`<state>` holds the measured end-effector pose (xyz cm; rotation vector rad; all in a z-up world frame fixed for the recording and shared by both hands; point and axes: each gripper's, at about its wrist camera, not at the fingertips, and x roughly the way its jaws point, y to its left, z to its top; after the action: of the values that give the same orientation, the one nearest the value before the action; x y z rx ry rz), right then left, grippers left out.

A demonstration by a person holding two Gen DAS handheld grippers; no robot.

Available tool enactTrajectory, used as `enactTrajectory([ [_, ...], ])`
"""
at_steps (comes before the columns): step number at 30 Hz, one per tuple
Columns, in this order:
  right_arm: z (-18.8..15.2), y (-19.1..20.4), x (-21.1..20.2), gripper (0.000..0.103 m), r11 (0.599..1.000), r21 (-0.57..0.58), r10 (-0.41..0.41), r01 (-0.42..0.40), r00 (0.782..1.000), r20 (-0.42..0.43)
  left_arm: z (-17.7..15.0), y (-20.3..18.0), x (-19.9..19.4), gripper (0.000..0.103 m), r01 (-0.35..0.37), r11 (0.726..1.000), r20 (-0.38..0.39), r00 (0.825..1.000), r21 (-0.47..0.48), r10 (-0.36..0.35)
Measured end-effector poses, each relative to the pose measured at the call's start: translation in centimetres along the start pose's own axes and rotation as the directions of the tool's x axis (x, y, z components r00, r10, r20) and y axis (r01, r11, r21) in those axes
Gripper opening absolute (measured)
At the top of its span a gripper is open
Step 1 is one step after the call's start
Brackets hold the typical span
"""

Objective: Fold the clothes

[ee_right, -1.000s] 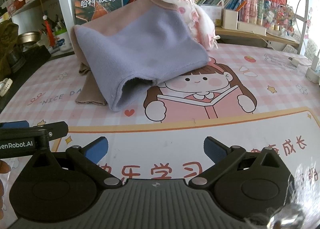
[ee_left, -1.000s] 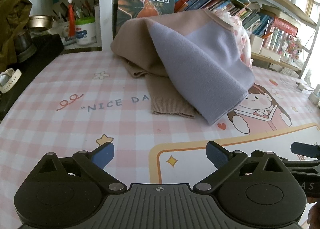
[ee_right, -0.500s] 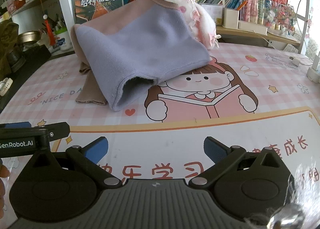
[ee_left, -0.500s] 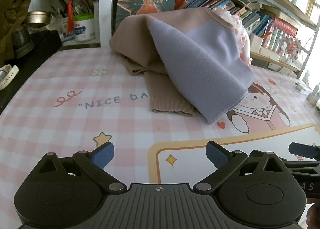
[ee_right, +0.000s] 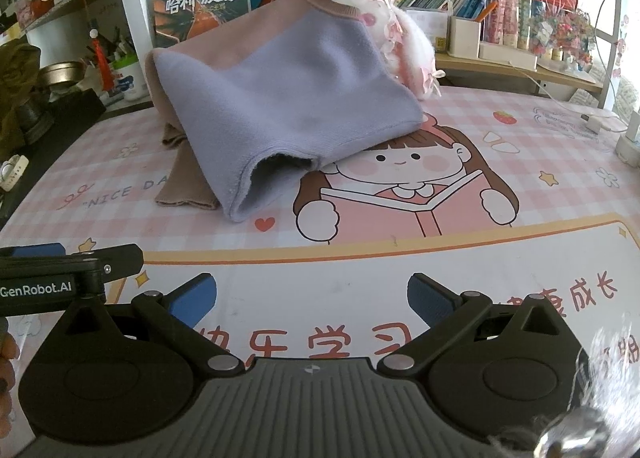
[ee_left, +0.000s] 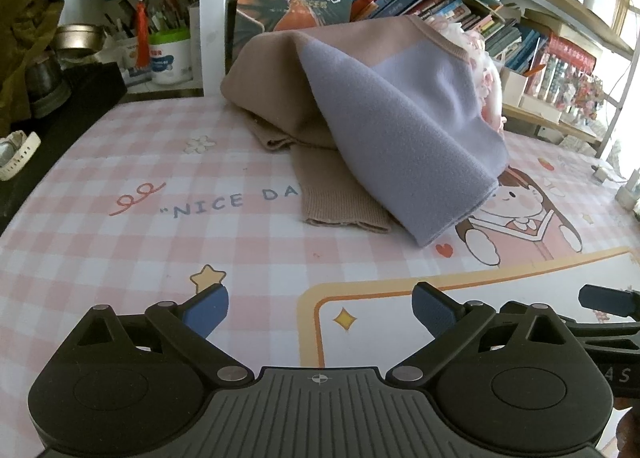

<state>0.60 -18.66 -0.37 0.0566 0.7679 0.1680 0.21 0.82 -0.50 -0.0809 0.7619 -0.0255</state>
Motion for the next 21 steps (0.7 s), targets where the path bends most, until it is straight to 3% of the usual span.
enactTrajectory([
  [13,-0.3,-0.1,-0.3,0.103,1.0,0.002,0.015,-0.015,1.0,-0.004,-0.2,-0.1,-0.5,0.1,-0.013,1.0,0.035,0.999,0.009,0.013],
  [21,-0.2,-1.3,0.0,0.103,0.997,0.028,0.065,-0.065,0.998,-0.015,-0.4,-0.6,-0.9,0.099,0.0,1.0,0.043,0.999,-0.015,0.001],
])
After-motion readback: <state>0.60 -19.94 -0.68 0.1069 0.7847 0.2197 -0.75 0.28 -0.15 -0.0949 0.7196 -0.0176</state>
